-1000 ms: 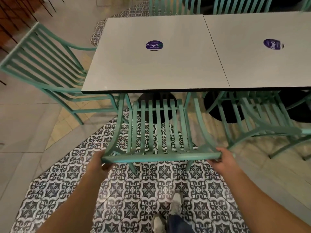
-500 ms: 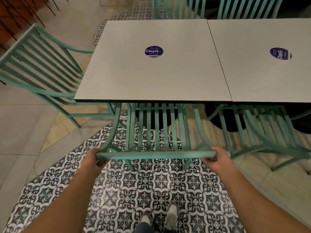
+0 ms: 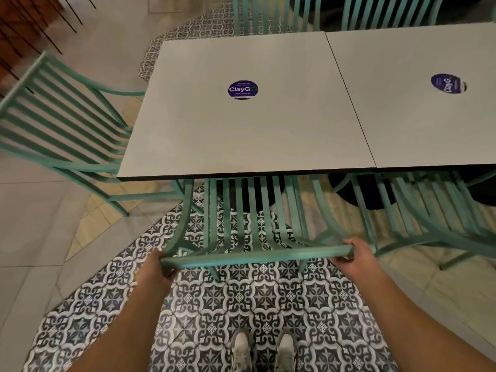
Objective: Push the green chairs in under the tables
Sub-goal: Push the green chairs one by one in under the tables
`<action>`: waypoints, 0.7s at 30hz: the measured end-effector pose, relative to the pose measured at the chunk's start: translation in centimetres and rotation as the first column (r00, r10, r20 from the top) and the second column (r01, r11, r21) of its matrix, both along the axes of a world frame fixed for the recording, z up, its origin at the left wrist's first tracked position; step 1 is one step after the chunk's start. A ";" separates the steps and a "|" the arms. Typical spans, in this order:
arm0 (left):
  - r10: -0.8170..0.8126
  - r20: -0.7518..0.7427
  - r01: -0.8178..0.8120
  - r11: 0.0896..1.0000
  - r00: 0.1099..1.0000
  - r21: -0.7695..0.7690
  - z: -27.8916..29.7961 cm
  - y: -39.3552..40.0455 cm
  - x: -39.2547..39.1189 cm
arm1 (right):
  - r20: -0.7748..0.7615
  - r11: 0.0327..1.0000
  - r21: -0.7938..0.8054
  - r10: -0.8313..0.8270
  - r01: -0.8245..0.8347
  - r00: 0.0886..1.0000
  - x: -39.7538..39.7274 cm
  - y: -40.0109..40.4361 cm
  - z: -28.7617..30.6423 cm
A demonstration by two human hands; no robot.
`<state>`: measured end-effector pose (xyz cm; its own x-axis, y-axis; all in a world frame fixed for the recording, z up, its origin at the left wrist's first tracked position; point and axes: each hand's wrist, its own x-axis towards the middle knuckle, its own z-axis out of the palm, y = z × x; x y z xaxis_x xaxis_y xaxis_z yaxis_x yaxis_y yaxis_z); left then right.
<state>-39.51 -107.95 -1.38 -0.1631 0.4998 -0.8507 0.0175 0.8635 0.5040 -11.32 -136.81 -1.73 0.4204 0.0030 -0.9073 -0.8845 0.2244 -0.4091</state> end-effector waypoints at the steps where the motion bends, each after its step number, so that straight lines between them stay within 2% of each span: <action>1: -0.004 0.002 0.004 1.000 1.000 -0.003 0.0 0.0 0.0 | 0.002 1.000 0.000 -0.002 0.002 1.000 0.0 0.0 0.1; 12: -0.043 0.051 0.044 0.999 0.998 -0.024 0.1 1.7 -1.1 | 0.014 0.998 0.059 -0.030 0.029 0.999 -2.1 0.7 -0.2; 21: -0.035 0.020 0.036 0.999 0.999 -0.025 -0.6 2.0 -1.5 | 0.008 0.997 0.054 -0.047 0.047 0.999 -1.9 0.7 -0.4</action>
